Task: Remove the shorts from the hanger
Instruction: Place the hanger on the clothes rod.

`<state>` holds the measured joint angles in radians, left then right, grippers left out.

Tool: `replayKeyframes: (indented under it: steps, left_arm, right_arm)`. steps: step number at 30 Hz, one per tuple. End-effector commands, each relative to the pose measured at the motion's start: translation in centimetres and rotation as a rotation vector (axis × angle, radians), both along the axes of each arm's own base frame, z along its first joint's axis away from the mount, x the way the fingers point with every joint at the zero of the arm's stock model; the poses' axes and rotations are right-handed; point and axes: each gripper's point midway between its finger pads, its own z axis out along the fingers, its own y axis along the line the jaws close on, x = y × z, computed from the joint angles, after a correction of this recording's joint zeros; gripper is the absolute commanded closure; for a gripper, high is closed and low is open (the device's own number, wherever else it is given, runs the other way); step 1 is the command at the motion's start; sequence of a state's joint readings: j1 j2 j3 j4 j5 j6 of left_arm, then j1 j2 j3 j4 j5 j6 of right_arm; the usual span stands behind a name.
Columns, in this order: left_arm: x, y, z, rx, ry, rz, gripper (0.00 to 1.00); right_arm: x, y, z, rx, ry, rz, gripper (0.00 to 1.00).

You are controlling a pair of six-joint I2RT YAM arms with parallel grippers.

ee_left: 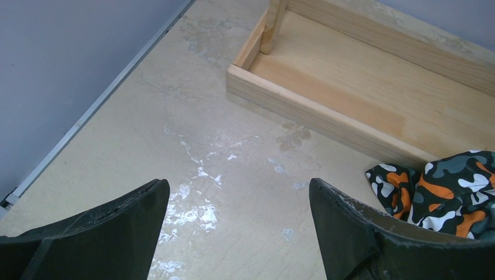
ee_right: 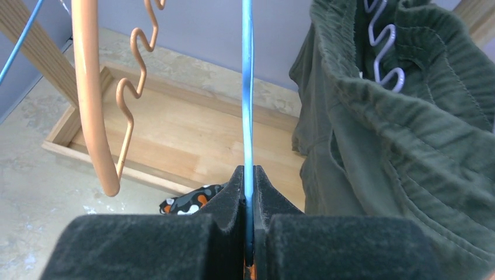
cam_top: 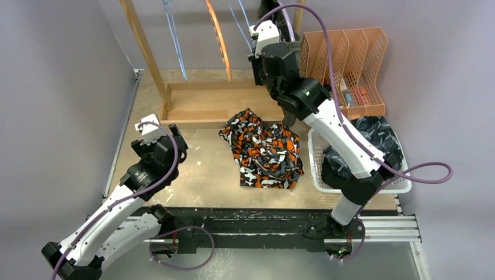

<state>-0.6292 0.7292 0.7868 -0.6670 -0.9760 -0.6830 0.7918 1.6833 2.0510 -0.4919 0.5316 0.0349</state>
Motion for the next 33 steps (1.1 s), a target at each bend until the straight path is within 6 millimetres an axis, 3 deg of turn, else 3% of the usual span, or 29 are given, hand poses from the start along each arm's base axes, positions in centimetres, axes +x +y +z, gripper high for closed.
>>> replayKeyframes:
  steps: [1, 7, 13, 23, 33]
  left_arm:
    - [0.1, 0.2, 0.8, -0.007, -0.04, 0.002, 0.11]
    - [-0.3, 0.5, 1.1, -0.027, -0.055, 0.009, 0.11]
    - [-0.3, 0.4, 1.0, -0.033, -0.057, 0.005, 0.11]
    - [0.1, -0.2, 0.5, -0.019, -0.022, -0.018, 0.12]
    - [0.1, -0.3, 0.3, -0.019, -0.015, -0.021, 0.12]
  right_arm:
    - [-0.1, 0.6, 1.8, 0.032, -0.02, 0.036, 1.0]
    - [0.7, 1.5, 1.1, 0.094, 0.074, 0.085, 1.0]
    - [1.0, 2.3, -1.6, 0.041, 0.141, 0.112, 1.0]
    - [0.7, 3.6, -4.3, 0.027, 0.208, 0.171, 1.0]
    - [-0.8, 3.8, -2.0, 0.085, 0.162, 0.239, 0.95]
